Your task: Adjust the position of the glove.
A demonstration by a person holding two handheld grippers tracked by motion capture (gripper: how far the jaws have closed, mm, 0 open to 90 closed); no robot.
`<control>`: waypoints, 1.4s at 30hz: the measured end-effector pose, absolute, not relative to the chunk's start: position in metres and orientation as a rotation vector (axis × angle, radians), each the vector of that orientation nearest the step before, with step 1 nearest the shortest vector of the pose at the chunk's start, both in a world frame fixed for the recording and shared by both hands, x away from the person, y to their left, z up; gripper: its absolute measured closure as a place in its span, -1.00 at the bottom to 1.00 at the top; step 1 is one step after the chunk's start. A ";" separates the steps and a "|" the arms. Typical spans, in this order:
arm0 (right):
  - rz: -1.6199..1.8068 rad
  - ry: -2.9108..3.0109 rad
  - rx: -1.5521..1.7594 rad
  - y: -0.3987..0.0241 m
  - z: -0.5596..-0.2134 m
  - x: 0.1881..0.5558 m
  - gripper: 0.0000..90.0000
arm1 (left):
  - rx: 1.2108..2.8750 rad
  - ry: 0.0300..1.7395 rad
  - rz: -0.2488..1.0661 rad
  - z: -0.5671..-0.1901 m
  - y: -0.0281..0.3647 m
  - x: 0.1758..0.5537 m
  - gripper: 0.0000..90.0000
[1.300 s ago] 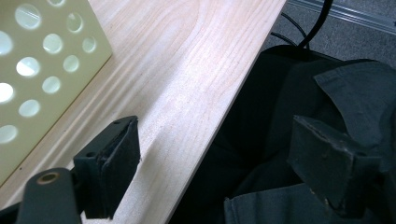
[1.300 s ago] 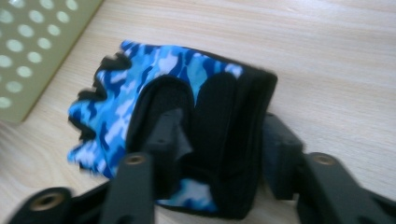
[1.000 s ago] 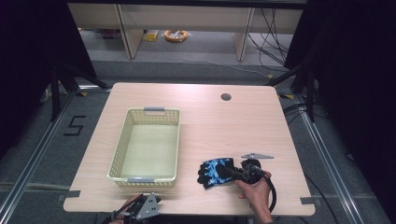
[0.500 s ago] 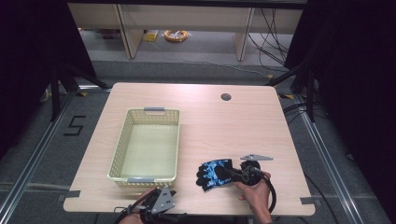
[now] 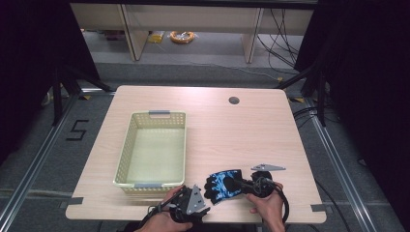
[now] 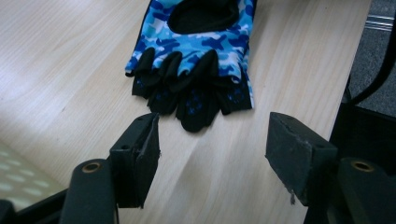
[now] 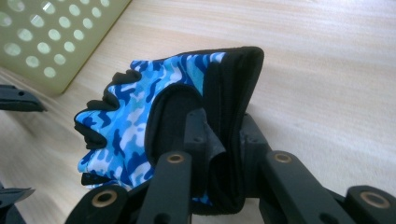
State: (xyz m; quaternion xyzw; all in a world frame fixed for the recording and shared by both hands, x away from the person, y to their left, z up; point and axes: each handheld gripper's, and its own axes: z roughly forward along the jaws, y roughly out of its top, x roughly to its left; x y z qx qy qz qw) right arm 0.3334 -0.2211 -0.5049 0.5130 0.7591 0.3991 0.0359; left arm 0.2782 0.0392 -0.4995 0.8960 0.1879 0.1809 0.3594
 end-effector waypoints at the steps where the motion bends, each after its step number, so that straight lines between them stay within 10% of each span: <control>1: 1.211 2.327 1.583 -0.222 -0.505 0.331 0.75 | 2.311 0.480 0.467 -0.500 0.037 0.279 -0.20; 18: 1.243 2.331 1.604 -0.224 -0.505 0.313 0.75 | 2.345 0.442 0.410 -0.510 0.015 0.290 0.18; 26: 1.246 2.349 1.566 -0.225 -0.506 0.313 0.75 | 2.367 0.360 0.445 -0.511 0.015 0.289 0.74; 42: 1.266 2.347 1.598 -0.225 -0.502 0.308 0.77 | 2.350 0.344 0.449 -0.508 0.015 0.286 0.83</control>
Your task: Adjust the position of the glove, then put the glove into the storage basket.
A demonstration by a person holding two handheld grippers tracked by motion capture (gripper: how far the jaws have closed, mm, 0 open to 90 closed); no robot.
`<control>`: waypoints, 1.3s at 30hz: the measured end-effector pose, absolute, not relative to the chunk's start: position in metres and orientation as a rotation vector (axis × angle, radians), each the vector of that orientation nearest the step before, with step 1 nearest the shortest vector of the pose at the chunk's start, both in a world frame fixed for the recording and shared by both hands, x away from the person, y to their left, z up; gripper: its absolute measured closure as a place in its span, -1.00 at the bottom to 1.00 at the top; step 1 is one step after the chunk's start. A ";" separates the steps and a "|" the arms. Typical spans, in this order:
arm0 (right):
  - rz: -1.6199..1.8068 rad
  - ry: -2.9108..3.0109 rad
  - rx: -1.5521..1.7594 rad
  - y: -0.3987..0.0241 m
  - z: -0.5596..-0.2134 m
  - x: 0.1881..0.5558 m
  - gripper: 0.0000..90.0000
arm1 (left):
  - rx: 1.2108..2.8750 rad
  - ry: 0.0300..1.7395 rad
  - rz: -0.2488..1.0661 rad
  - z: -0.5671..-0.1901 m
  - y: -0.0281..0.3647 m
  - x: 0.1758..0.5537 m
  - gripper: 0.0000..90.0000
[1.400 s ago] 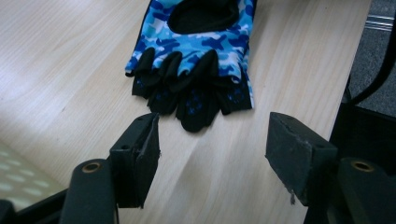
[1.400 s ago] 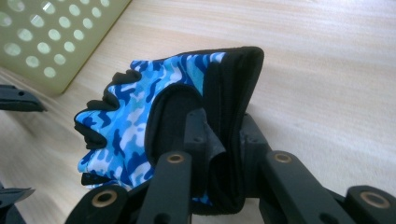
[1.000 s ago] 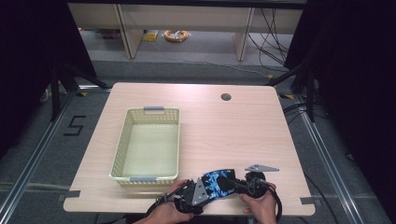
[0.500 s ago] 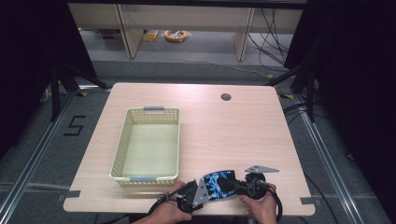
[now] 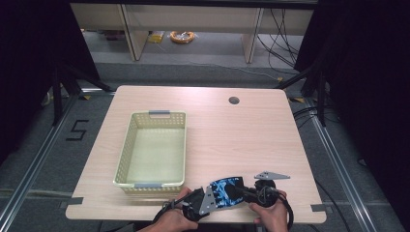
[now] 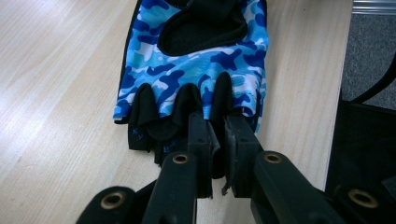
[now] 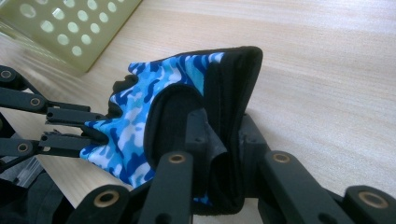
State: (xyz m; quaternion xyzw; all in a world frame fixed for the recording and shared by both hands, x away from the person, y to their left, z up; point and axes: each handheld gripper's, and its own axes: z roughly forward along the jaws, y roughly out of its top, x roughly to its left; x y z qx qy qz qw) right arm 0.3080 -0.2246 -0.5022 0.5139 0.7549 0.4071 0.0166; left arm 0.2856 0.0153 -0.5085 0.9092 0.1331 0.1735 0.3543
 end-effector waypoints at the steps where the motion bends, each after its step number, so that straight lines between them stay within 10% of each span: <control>1: 1.258 2.352 1.540 -0.227 -0.502 0.309 0.77 | 2.342 0.343 0.445 -0.509 0.015 0.286 0.83; 39: 1.492 2.255 1.427 -0.209 -0.440 0.285 0.79 | 2.258 0.293 0.547 -0.437 0.050 0.272 0.83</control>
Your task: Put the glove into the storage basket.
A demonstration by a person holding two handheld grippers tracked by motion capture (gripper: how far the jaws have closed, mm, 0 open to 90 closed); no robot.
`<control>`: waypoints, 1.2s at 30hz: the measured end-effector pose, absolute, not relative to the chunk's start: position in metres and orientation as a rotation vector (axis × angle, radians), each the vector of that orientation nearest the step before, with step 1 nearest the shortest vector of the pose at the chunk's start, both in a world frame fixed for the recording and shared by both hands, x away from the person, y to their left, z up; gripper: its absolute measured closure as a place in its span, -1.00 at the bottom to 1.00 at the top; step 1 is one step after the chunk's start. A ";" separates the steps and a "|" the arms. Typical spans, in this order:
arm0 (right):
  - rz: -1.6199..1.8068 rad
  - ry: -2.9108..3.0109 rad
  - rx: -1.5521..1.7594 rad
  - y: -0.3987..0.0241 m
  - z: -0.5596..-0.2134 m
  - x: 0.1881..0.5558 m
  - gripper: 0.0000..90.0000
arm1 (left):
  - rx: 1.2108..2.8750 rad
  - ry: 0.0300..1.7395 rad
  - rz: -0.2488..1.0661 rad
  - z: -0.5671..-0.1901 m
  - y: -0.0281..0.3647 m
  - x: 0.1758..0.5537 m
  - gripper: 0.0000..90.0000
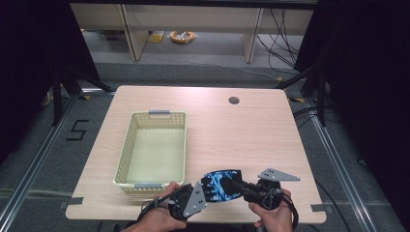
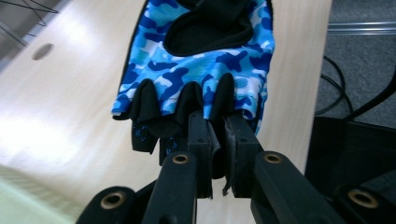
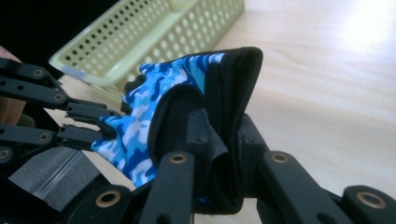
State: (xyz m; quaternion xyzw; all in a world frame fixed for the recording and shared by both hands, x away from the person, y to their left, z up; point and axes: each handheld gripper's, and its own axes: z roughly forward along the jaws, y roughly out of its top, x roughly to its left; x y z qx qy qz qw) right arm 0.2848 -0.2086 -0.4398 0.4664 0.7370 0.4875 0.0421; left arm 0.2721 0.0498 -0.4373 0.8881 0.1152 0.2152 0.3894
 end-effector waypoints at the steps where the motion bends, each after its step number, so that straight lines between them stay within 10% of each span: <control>1: 1.487 2.266 1.416 -0.206 -0.435 0.286 0.79 | 2.255 0.290 0.562 -0.433 0.053 0.274 0.83; 36: 1.410 2.483 1.164 -0.053 -0.392 0.385 0.79 | 2.305 0.578 0.671 -0.407 0.182 0.328 0.83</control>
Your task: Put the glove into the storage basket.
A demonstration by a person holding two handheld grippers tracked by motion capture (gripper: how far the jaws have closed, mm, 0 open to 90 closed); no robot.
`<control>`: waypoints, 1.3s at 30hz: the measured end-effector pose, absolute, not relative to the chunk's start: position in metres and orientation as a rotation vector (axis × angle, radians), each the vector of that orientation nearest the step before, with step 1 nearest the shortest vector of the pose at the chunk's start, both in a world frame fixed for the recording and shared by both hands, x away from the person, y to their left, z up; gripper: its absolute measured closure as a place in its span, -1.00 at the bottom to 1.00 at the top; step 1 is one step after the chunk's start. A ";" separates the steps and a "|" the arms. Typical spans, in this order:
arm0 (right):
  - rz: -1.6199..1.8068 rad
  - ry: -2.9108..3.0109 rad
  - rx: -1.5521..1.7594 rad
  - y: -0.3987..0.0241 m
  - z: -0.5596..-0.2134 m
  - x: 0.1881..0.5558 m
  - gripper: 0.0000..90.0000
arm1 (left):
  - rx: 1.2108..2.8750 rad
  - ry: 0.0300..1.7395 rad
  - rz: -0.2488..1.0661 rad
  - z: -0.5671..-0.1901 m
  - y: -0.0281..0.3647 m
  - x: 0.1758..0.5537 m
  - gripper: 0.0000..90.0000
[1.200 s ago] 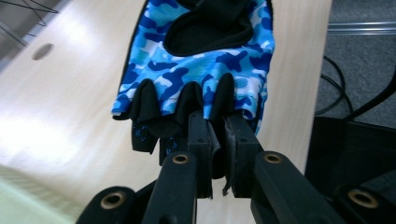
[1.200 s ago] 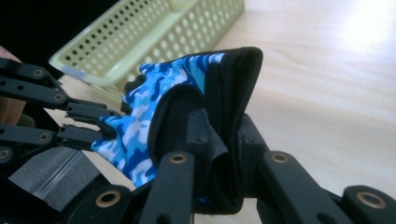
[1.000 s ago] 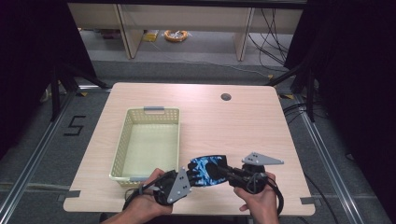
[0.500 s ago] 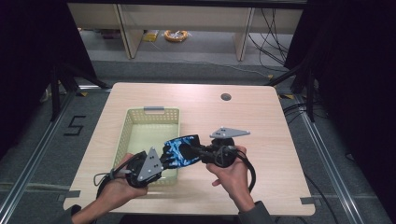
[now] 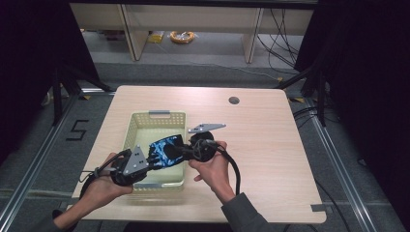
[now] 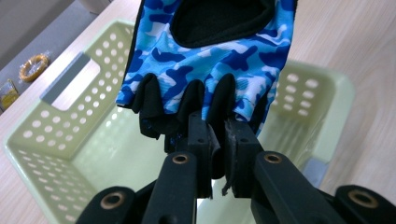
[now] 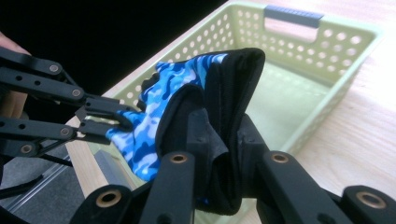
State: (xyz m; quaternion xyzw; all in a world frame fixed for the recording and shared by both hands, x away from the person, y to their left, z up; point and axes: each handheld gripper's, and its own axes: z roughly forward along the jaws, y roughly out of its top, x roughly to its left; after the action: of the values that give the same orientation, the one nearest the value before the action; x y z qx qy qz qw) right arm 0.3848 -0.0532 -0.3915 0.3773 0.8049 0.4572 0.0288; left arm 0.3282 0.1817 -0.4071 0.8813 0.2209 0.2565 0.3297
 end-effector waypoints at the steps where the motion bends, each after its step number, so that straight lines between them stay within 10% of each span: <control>1: 1.408 2.492 1.154 -0.051 -0.394 0.386 0.79 | 2.310 0.593 0.658 -0.410 0.185 0.330 0.83; 39: 1.109 2.729 1.245 0.002 -0.447 0.391 0.67 | 2.481 0.674 0.490 -0.449 0.217 0.343 0.80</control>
State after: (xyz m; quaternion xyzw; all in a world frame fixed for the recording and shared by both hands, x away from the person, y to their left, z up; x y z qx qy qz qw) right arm 0.3906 0.0015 -0.4468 0.3891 0.8530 0.3467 -0.0281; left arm 0.3431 0.2173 -0.4487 0.9155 0.2487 0.1808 0.2594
